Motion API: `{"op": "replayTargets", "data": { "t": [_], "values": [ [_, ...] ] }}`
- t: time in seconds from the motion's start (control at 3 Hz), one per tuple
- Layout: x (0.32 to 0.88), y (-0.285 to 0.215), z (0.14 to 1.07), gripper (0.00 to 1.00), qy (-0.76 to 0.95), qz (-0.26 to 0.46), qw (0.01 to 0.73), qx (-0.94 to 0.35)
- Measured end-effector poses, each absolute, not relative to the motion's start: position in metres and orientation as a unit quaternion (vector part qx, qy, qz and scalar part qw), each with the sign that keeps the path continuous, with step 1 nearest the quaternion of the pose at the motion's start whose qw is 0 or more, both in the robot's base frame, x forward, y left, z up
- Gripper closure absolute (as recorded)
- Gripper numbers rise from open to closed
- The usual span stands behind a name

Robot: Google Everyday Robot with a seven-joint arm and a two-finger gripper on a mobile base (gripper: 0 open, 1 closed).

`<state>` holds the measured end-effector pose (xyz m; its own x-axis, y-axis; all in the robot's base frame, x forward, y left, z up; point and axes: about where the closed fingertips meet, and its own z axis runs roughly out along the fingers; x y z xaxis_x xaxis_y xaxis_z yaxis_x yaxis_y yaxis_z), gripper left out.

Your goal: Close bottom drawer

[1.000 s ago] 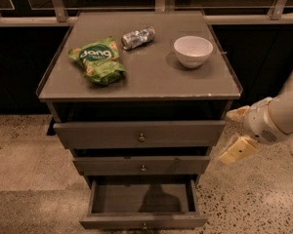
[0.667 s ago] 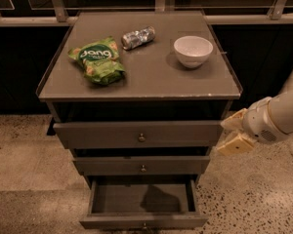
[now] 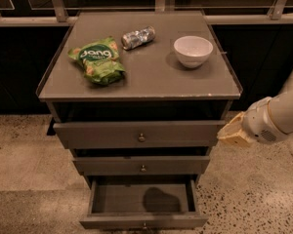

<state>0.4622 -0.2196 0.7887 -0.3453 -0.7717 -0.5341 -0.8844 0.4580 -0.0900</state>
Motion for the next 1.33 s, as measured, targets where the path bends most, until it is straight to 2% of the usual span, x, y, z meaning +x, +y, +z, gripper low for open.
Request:
{"op": "replayTargets", "data": {
  "t": [0.33,1.0,1.33],
  "values": [
    [0.454,-0.213,0.772,1.0,0.812,0.131,0.279,-0.496],
    [0.398,-0.158,0.621,1.0,0.842,0.289,0.309,-0.336],
    [0.4,-0.157,0.596,1.0,0.851,0.285,0.312,-0.312]
  ]
}}
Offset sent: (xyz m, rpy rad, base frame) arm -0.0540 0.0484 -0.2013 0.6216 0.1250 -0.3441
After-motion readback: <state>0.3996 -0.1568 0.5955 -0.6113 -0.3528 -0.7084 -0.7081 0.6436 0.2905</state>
